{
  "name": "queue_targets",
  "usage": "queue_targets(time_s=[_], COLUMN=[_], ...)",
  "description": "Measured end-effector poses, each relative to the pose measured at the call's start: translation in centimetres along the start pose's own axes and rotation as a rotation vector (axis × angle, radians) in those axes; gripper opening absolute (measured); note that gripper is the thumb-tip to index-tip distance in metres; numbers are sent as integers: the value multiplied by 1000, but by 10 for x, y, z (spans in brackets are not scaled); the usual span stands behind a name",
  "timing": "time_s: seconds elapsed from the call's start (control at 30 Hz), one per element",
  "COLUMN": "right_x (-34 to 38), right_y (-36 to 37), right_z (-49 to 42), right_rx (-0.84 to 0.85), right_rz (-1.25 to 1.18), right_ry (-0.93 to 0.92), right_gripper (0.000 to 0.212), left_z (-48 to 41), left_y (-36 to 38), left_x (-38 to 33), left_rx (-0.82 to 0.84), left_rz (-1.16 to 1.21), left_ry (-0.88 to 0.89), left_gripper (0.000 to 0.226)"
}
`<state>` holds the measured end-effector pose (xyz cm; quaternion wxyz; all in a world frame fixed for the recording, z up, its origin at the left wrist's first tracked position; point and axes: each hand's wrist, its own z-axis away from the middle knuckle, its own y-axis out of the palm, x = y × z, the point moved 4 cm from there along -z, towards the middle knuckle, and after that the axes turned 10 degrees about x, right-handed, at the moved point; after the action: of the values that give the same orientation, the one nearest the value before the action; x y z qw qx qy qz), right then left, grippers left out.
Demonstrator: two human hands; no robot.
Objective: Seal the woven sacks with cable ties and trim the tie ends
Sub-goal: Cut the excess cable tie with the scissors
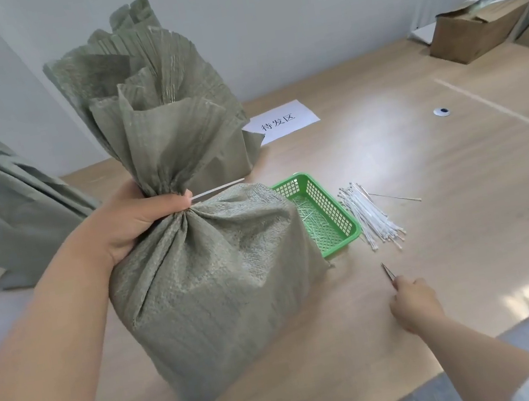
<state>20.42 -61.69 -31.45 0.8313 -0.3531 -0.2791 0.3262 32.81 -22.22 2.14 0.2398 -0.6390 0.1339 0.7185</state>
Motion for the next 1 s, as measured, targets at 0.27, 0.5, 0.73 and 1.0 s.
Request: queue_targets(time_s=[0.27, 0.5, 0.73, 1.0], right_x=[-13, -19, -3, 54], right_y=[8, 8, -17, -85], right_z=[-10, -12, -2, 45], right_rx=[-57, -114, -183, -321], right_rz=[20, 41, -152, -572], right_ry=[-10, -92, -168, -358], right_gripper=[27, 20, 17, 15], left_z=[3, 8, 13, 21], left_y=[0, 0, 11, 7], left_x=[0, -2, -17, -20], left_rx=[-19, -46, -65, -77], left_rz=[-54, -62, -163, -221], left_ry=[-3, -10, -87, -114], left_gripper=[41, 64, 31, 33])
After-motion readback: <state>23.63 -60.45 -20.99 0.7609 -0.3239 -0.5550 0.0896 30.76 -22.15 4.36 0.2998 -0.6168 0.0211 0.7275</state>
